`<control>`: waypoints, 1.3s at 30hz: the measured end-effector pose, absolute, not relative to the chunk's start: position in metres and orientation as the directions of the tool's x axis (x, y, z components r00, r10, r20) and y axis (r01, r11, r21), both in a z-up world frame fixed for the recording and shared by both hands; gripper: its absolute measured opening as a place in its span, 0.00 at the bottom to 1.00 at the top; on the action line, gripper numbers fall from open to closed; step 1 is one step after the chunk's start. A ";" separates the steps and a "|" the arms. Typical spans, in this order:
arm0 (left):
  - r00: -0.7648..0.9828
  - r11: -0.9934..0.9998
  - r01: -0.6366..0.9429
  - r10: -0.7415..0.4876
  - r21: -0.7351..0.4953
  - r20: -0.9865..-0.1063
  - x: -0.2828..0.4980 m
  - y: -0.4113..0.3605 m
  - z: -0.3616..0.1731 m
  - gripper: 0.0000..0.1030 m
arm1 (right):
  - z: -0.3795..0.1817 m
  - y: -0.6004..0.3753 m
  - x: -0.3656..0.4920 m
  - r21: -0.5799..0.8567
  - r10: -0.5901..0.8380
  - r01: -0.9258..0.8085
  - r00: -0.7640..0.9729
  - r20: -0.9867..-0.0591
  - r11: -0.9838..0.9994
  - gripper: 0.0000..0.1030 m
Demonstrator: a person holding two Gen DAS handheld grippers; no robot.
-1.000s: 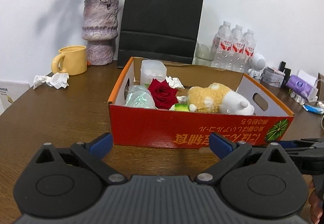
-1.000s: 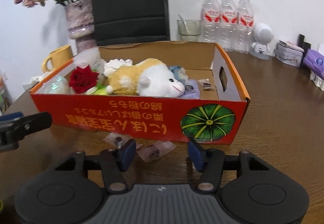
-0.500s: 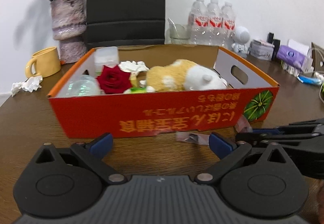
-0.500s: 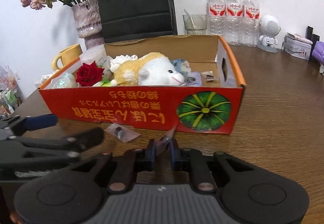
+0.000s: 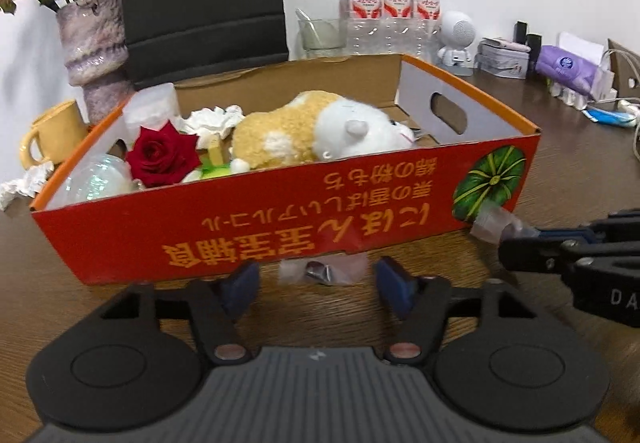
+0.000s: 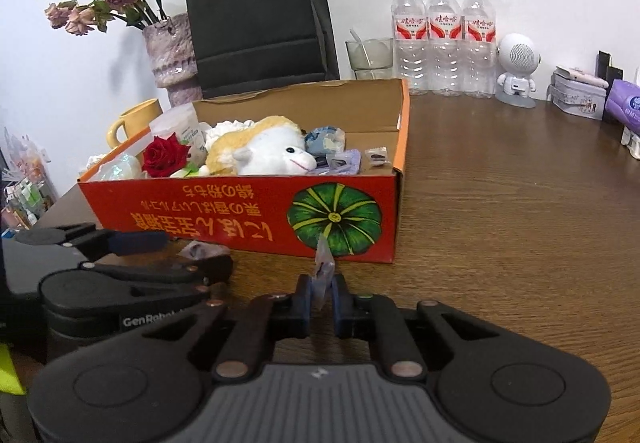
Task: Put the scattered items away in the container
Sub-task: 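Move both tools back to the last wrappers beside the box, then grasp a clear wrapper with the left tool while the right tool grasps another wrapper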
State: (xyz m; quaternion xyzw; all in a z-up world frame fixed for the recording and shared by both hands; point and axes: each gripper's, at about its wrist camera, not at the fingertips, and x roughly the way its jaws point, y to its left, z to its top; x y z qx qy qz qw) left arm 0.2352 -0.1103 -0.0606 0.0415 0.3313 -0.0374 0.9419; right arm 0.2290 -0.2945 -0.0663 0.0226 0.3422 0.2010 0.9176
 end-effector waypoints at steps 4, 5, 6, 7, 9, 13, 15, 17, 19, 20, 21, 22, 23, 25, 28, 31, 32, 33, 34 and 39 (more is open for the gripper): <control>0.773 0.993 0.112 -0.071 0.025 -0.631 0.233 -0.110 -0.060 0.47 | -0.066 -0.297 0.228 0.188 0.397 -0.361 0.681 -0.615 0.913 0.09; 0.773 0.994 0.110 -0.071 0.023 -0.630 0.233 -0.110 -0.060 0.46 | -0.066 -0.297 0.227 0.190 0.399 -0.363 0.682 -0.613 0.912 0.09; 0.774 0.994 0.106 -0.071 0.018 -0.629 0.232 -0.109 -0.059 0.42 | -0.066 -0.297 0.227 0.191 0.401 -0.365 0.682 -0.611 0.911 0.09; 0.774 0.995 0.102 -0.072 0.011 -0.629 0.231 -0.108 -0.059 0.37 | -0.066 -0.298 0.226 0.193 0.404 -0.366 0.682 -0.610 0.910 0.09; 0.772 0.995 0.100 -0.086 -0.014 -0.630 0.229 -0.104 -0.058 0.35 | -0.065 -0.299 0.225 0.195 0.406 -0.367 0.684 -0.606 0.909 0.09; 0.780 0.994 0.105 -0.092 -0.015 -0.619 0.219 -0.101 -0.056 0.23 | -0.064 -0.300 0.223 0.195 0.409 -0.370 0.686 -0.601 0.908 0.09; 0.787 0.994 0.109 -0.098 -0.019 -0.608 0.214 -0.099 -0.054 0.17 | -0.064 -0.299 0.221 0.192 0.409 -0.373 0.686 -0.602 0.908 0.09; 0.792 0.994 0.110 -0.104 -0.027 -0.601 0.209 -0.096 -0.053 0.13 | -0.064 -0.297 0.221 0.186 0.407 -0.375 0.686 -0.604 0.908 0.09; 0.798 0.993 0.116 -0.109 -0.028 -0.593 0.204 -0.094 -0.052 0.11 | -0.064 -0.296 0.219 0.181 0.405 -0.376 0.687 -0.604 0.909 0.09; 0.801 0.993 0.117 -0.111 -0.027 -0.589 0.202 -0.094 -0.052 0.10 | -0.065 -0.296 0.218 0.179 0.405 -0.378 0.688 -0.603 0.908 0.09; 0.803 0.992 0.120 -0.114 -0.030 -0.585 0.200 -0.093 -0.051 0.05 | -0.065 -0.295 0.218 0.177 0.404 -0.378 0.689 -0.602 0.909 0.09; 0.806 0.992 0.121 -0.118 -0.034 -0.580 0.199 -0.092 -0.051 0.05 | -0.065 -0.295 0.217 0.173 0.401 -0.378 0.691 -0.602 0.910 0.09; 0.809 0.992 0.120 -0.119 -0.036 -0.575 0.197 -0.091 -0.050 0.04 | -0.066 -0.295 0.216 0.170 0.399 -0.377 0.693 -0.601 0.911 0.09; 0.816 0.991 0.127 -0.129 -0.043 -0.564 0.194 -0.089 -0.048 0.04 | -0.066 -0.295 0.215 0.168 0.395 -0.373 0.695 -0.601 0.912 0.09; 0.805 0.989 0.137 -0.140 -0.050 -0.576 0.193 -0.090 -0.049 0.11 | -0.067 -0.297 0.213 0.171 0.392 -0.366 0.698 -0.600 0.915 0.09; 0.800 0.992 0.111 -0.128 -0.065 -0.586 0.199 -0.092 -0.049 0.57 | -0.066 -0.300 0.212 0.178 0.389 -0.357 0.704 -0.594 0.917 0.09; 0.800 0.992 0.104 -0.129 -0.076 -0.585 0.203 -0.094 -0.048 0.59 | -0.066 -0.301 0.212 0.180 0.388 -0.354 0.706 -0.592 0.918 0.09; 0.796 0.990 0.111 -0.141 -0.087 -0.589 0.208 -0.096 -0.047 0.60 | -0.066 -0.302 0.212 0.182 0.389 -0.352 0.707 -0.590 0.918 0.09; 0.786 0.988 0.118 -0.153 -0.097 -0.599 0.214 -0.101 -0.047 0.63 | -0.065 -0.302 0.211 0.186 0.389 -0.350 0.709 -0.588 0.918 0.09; 0.761 0.996 0.072 -0.084 -0.045 -0.643 0.240 -0.127 -0.057 0.70 | -0.063 -0.306 0.210 0.203 0.403 -0.353 0.710 -0.577 0.913 0.09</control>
